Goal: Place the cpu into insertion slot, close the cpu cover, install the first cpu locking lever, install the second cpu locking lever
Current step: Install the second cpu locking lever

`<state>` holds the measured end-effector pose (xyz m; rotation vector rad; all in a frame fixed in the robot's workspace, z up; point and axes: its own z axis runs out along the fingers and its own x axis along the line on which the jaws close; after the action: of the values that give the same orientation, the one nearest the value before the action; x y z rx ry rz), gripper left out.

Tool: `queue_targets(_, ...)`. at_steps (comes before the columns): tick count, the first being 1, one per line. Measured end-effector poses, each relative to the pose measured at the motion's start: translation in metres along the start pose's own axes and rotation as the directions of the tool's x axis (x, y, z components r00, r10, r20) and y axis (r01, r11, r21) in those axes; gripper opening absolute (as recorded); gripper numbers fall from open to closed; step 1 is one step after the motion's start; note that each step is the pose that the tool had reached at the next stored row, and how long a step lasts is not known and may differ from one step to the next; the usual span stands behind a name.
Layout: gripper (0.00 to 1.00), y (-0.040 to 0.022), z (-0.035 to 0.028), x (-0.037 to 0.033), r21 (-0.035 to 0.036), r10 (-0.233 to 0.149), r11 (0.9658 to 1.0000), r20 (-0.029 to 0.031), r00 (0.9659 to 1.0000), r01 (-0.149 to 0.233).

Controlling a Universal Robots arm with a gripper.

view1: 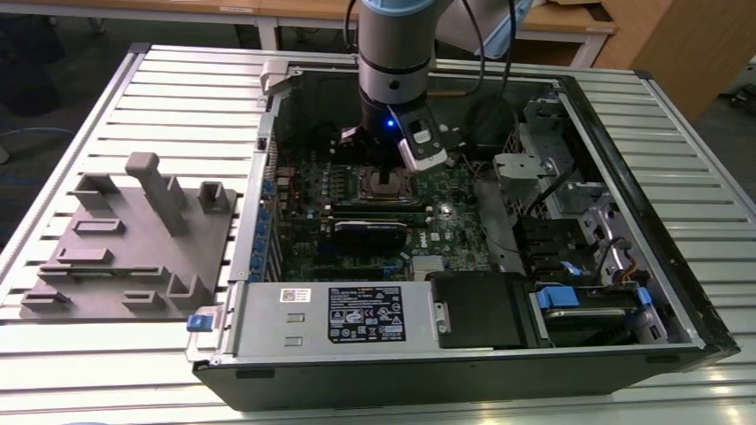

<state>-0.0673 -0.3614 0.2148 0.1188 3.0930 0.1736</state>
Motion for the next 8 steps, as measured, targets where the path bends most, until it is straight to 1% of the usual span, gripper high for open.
queue_targets(1, 0.1, 0.0, 0.0, 0.0, 0.0007, 0.0, 1.0, 0.0001, 1.0, 0.0)
queue_targets(2, 0.1, 0.0001, 0.0, 0.0, 0.0065, 0.0, 1.0, 0.0004, 1.0, 0.0)
queue_targets(3, 0.1, 0.0001, 0.0, 0.0, 0.0146, -0.001, 0.9999, 0.001, 1.0, 0.001)
queue_targets(4, 0.1, 0.0002, 0.0, -0.0001, 0.019, -0.001, 0.9998, 0.0014, 1.0, 0.001)
queue_targets(8, 0.1, 0.0002, 0.0, -0.0002, 0.0202, -0.001, 0.9998, 0.0014, 1.0, 0.001)
